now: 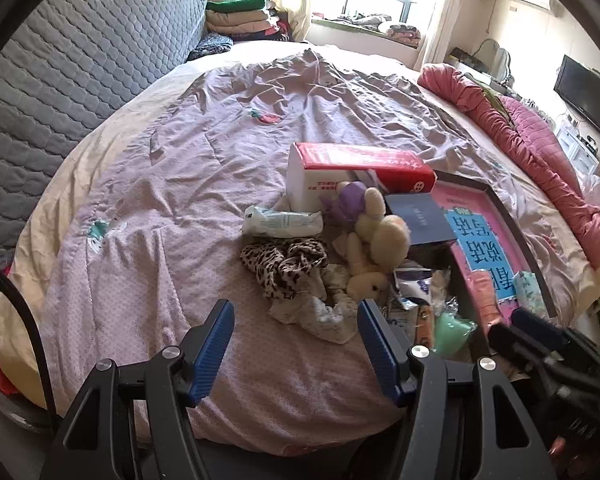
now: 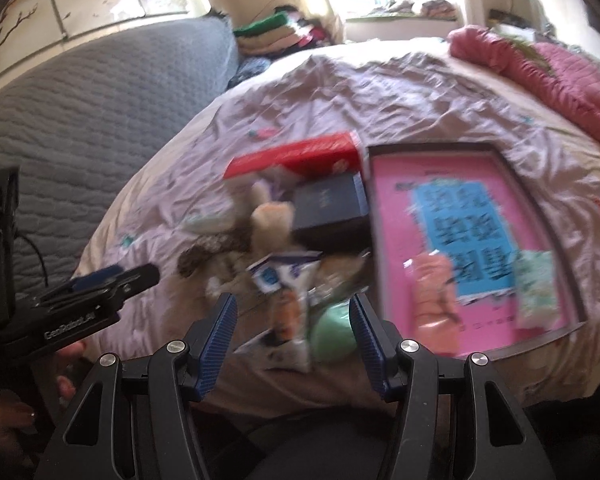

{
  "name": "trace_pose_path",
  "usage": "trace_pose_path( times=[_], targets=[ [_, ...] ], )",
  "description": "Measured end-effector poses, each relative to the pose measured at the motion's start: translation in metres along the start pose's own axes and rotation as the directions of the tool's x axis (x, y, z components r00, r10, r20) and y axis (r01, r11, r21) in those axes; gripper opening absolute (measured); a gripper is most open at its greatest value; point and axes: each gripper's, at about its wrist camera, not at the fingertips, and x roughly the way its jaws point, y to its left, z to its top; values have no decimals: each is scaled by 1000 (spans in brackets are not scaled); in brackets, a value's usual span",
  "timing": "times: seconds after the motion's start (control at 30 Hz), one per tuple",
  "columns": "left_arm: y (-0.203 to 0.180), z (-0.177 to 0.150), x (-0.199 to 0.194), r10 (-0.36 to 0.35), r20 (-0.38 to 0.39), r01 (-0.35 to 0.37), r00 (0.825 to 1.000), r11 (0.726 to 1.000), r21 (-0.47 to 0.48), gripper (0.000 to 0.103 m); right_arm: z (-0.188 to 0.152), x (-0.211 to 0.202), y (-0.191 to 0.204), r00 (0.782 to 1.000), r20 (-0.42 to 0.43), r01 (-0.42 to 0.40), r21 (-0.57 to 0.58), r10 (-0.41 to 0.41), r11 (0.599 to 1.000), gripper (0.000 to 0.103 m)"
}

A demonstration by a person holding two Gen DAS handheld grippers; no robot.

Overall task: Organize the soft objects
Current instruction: 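Grasp the leopard-print cloth with the left gripper while the right grasps the white snack bag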

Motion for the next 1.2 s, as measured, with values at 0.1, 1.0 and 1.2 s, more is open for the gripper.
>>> trace_pose_path(
  times=[0.1, 1.0, 1.2],
  targets=[
    [5, -2, 6, -17, -8, 16, 1000, 1000, -12, 63, -5, 17, 11, 999, -43, 0, -29, -2, 1000, 60],
    [38, 5, 54, -121, -45, 115, 992, 987, -114, 63, -5, 91, 26, 987, -147, 61, -57, -69, 996, 58],
    [34, 8, 59, -142, -39, 137, 989, 985, -106, 63, -7, 101, 23, 982, -166, 80, -55, -88, 995, 58]
  ],
)
